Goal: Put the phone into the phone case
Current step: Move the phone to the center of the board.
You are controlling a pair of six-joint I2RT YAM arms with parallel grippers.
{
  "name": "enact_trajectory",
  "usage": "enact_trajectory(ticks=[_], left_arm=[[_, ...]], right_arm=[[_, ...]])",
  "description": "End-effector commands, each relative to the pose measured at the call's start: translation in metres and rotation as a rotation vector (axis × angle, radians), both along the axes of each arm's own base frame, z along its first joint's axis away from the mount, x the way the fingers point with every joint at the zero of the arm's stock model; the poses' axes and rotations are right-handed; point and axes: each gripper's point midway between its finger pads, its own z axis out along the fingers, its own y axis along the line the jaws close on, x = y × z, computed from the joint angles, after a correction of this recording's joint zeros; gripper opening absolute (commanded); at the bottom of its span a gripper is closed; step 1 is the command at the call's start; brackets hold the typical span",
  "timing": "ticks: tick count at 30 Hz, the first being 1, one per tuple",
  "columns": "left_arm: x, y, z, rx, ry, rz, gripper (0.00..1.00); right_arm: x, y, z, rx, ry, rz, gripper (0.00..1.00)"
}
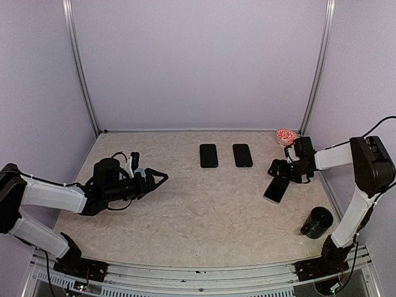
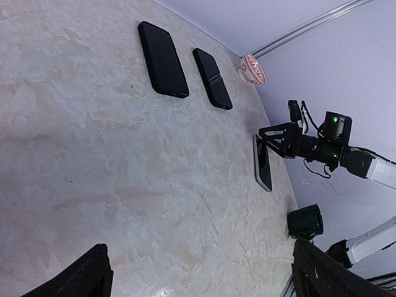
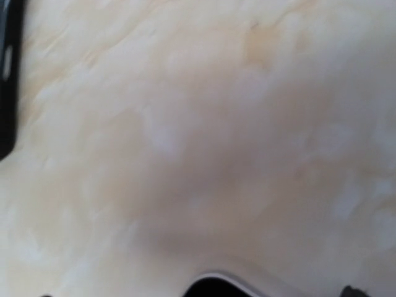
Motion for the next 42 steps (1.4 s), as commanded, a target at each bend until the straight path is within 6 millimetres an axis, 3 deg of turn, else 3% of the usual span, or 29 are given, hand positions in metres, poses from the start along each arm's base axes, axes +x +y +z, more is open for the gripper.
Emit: enact_trajectory(ticks=[1,11,22,30,35,42], left_arm=[[0.001,-0.008,0.007,-0.025,-0.019,-0.023,0.99],[0.0,-0.008,0.009,-0.026,-0.021,-0.02,0.99],[0.003,-0.014,0.014,-0.033,-0.027,-0.031,0.99],[0.005,-0.015,0.017,-0.027,-0.036,-0.03,0.99],[0.007,-0.018,0.019,-0.029,-0.035,-0.036,0.99],[0.009,-0.024,0.02,-0.032,-0.036,-0.047,0.99]], right_arm=[[-0.039,0.027,-0.014,0.018,0.107,0.085,1.0],[-0.073,0.052,-0.017,0.003,0.157,0.161,1.0],[-0.102,0.061,-0.006,-0.003,0.163,0.195,1.0],[-0.138,0.077,-0.007,-0.004,0.177,0.232,1.0],[-0.159,0.095,-0.005,0.035,0.184,0.268,1.0],[-0.174,0.139,-0.002,0.075,0.183,0.348,1.0]])
